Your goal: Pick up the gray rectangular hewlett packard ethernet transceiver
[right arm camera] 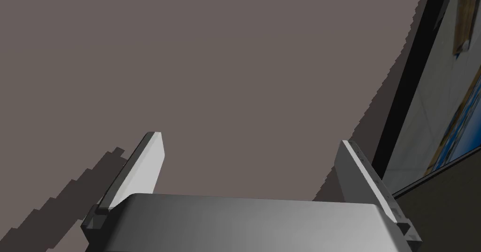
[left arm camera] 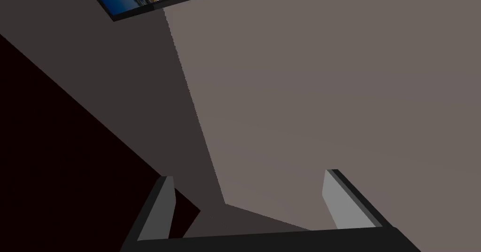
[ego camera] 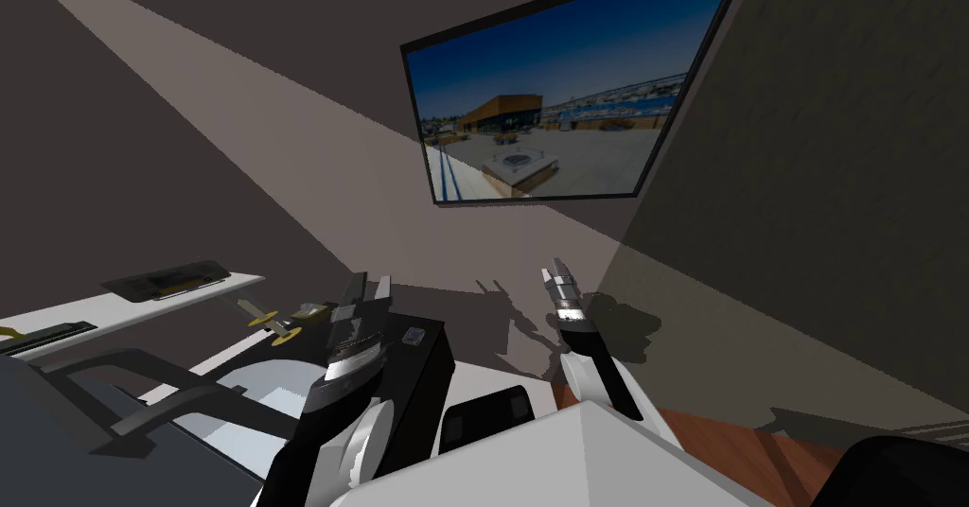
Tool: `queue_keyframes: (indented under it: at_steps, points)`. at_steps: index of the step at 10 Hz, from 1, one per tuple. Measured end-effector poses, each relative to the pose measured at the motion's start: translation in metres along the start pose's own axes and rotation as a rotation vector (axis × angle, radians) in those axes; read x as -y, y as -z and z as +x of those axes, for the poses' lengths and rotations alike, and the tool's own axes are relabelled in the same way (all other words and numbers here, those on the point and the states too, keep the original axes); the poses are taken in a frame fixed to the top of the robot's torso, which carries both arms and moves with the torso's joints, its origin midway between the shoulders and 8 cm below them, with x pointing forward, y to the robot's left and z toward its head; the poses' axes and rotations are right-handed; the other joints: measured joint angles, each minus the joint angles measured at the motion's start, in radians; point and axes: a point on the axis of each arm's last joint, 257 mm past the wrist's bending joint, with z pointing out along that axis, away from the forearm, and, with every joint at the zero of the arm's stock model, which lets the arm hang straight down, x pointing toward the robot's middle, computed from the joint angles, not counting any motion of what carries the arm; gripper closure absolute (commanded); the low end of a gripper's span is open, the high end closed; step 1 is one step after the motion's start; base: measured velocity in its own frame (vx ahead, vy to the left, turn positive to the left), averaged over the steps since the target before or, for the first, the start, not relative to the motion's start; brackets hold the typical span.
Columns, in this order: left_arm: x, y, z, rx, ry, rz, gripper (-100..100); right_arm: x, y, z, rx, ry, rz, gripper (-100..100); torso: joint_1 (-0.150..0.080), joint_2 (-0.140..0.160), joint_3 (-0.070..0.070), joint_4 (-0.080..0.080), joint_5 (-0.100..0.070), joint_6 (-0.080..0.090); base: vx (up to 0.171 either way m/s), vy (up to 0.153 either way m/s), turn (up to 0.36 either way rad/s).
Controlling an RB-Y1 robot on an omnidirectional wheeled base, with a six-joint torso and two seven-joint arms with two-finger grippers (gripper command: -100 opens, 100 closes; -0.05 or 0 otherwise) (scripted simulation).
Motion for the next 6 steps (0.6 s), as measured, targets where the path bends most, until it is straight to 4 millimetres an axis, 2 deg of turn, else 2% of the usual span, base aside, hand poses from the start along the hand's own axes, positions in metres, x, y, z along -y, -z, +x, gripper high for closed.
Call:
queue_keyframes:
  at_steps: [4,6]
  points:
    - [-0.046,0.005,0.0,-0.039,-0.033,-0.11,-100,0.0,0.0,0.0,0.0,0.0,0.0,0,0.0,0.0,0.0,0.0,0.0,0.0,-0.006,0.0,-0.052]
    - [-0.085,0.01,0.0,-0.061,-0.06,-0.195,-100,0.0,0.0,0.0,0.0,0.0,0.0,0,0.001,0.0,0.0,0.0,0.0,0.0,-0.007,0.001,-0.076]
